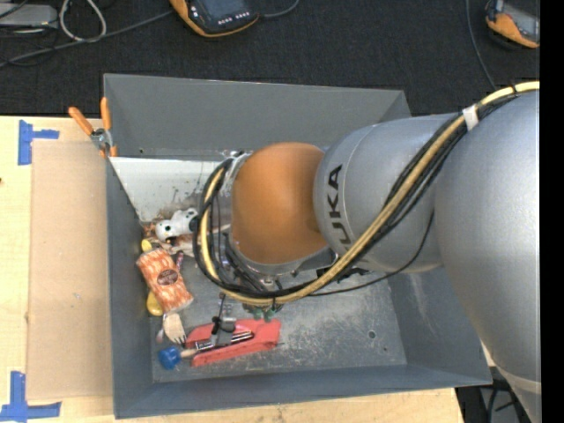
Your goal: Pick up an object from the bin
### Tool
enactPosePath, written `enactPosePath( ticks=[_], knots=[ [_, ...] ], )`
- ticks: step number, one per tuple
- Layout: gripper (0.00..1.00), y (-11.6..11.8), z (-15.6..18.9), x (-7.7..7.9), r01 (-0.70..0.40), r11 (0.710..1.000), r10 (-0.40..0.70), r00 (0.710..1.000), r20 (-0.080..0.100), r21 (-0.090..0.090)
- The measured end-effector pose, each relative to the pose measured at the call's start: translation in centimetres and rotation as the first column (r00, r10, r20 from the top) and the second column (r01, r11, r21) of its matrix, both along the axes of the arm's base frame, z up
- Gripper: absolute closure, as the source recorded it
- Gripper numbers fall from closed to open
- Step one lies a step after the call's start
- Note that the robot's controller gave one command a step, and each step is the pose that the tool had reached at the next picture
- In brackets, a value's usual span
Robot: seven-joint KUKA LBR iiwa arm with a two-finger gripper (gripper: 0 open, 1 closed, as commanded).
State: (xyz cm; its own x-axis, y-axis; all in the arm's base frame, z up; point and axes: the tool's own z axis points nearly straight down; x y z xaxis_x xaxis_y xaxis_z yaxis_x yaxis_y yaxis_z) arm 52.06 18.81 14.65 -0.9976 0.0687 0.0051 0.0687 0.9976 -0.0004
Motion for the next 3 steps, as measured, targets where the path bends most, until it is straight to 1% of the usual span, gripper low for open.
enactPosePath(
  ticks=[1,2,3],
  knots=[
    [0.00,-6.4,-4.1,-1.3,0.057,0.998,-0.057,0.998,0.003,0.002],
    [0.00,-7.7,-7.2,-2.4,0.020,1.000,-0.020,1.000,0.004,0.002],
    [1.00,-6.9,-7.7,-3.0,-0.104,0.995,0.104,0.995,-0.002,0.001]
  ],
)
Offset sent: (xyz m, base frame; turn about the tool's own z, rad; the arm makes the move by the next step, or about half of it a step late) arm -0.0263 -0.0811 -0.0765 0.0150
